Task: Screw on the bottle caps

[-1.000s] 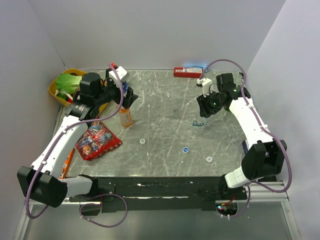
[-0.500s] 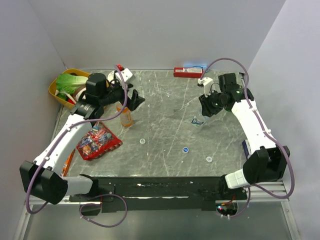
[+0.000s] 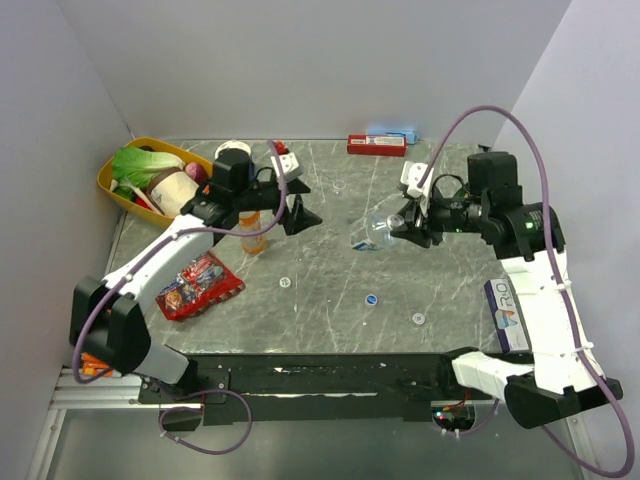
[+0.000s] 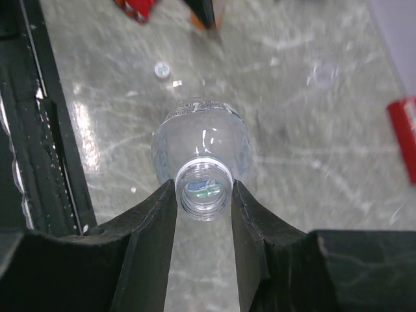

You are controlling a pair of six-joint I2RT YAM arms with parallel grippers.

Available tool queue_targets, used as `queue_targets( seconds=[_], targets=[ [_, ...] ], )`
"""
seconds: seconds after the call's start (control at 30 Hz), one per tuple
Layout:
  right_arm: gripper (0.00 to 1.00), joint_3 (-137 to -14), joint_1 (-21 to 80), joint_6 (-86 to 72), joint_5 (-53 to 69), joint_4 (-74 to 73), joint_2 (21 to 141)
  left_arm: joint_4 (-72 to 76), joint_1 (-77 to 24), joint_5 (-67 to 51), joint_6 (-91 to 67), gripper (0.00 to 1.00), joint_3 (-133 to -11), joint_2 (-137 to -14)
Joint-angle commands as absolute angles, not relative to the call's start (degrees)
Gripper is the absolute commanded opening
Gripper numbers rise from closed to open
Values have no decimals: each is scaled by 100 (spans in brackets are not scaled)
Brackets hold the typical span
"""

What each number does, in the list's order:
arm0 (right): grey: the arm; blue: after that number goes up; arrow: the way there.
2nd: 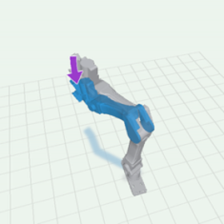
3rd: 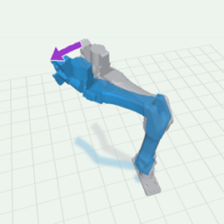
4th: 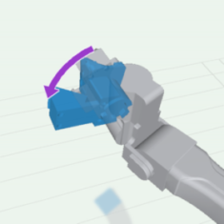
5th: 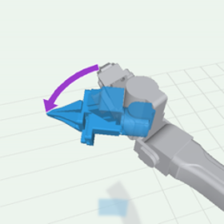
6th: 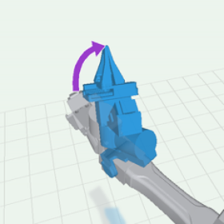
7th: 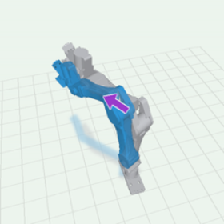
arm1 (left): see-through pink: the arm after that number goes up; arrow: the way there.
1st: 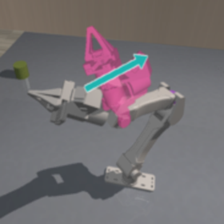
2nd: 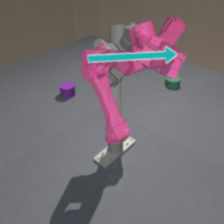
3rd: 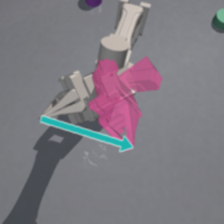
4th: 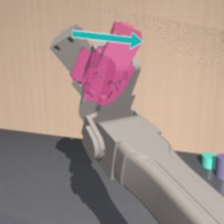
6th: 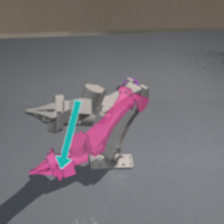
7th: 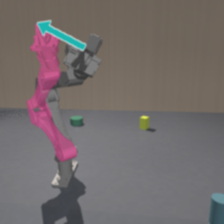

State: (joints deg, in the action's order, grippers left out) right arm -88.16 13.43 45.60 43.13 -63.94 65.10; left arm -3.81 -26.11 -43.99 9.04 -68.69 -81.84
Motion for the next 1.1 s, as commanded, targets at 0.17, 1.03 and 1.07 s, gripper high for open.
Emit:
queue_targets(
  seconds=[0.17,1.03,1.07],
  targets=[
    [0,-10316,1600,4676,4851,-6134,7514,-44,-3067,-5326,1591,96,-7383,-8578],
    [0,-10312,1706,4975,5239,-5907,7859,-342,-3182,-5468,2469,96,-7542,-8975],
    [0,-9814,1618,4922,5212,-5802,7744,-204,-3156,-5328,2444,96,-7384,-8713]
  ],
)
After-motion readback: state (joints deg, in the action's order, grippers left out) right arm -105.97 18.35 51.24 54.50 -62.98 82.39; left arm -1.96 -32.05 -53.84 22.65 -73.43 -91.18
